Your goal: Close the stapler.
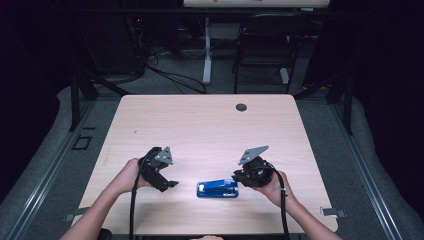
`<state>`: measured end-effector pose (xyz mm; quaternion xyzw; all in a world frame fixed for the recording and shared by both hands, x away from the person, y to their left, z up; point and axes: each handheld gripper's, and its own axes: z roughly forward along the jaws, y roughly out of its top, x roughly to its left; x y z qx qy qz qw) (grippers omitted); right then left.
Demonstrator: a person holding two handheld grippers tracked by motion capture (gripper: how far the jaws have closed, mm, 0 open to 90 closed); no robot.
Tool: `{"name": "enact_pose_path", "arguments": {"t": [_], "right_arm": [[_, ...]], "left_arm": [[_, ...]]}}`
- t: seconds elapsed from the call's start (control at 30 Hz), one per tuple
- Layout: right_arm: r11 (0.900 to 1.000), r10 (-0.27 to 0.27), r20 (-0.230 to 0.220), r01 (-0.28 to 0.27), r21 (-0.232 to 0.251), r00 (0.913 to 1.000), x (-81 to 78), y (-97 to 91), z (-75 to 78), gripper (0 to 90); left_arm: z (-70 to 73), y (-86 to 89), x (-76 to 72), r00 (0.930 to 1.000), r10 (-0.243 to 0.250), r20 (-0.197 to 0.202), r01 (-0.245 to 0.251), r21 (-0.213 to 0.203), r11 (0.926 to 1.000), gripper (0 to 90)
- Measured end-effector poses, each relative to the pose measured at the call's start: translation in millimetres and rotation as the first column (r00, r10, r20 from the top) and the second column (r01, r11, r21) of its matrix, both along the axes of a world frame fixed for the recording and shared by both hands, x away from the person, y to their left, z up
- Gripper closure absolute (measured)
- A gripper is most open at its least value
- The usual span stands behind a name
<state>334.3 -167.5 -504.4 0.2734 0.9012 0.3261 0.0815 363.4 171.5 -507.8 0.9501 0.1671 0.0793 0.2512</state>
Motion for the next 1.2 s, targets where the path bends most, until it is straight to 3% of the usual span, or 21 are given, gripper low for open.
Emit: {"name": "enact_pose_path", "arguments": {"t": [0.23,0.4,0.67,0.8,1.0,1.03,1.2], "right_arm": [[0.9979,-0.061,-0.003,0.061,-0.022,0.9981,4.3,-12.9,2.6,51.1],[0.9953,-0.086,0.016,0.087,-0.043,0.9961,6.7,-21.6,5.1,38.4],[0.9840,-0.169,0.043,0.171,-0.048,0.9846,12.6,-43.9,10.8,23.7],[0.9717,-0.223,0.039,0.225,-0.072,0.9741,17.9,-59.6,8.6,17.5],[0.9450,-0.309,0.040,0.312,-0.099,0.9502,28.4,-85.1,4.7,12.1],[0.9394,-0.326,0.031,0.328,-0.100,0.9447,31.3,-90.0,3.1,9.9],[0.9149,-0.382,-0.010,0.377,-0.144,0.9239,40.8,-104.4,-6.3,0.8]], "left_arm": [[-2.2,10.1,3.3,0.9986,0.050,0.018,-0.050,-0.009,0.9987,12.2],[-6.3,22.8,4.2,0.9936,0.111,0.024,-0.110,-0.015,0.9938,10.2],[-11.0,40.5,8.2,0.9771,0.211,0.028,-0.210,-0.037,0.9770,6.9],[-13.8,45.7,12.3,0.9700,0.242,0.027,-0.241,-0.034,0.9700,5.0],[-19.9,56.5,21.3,0.9441,0.329,0.025,-0.328,-0.017,0.9444,1.9],[-20.6,58.1,22.4,0.9426,0.333,0.022,-0.333,-0.013,0.9428,1.4],[-27.5,67.2,29.4,0.9104,0.414,0.011,-0.414,-0.004,0.9105,0.3]]}}
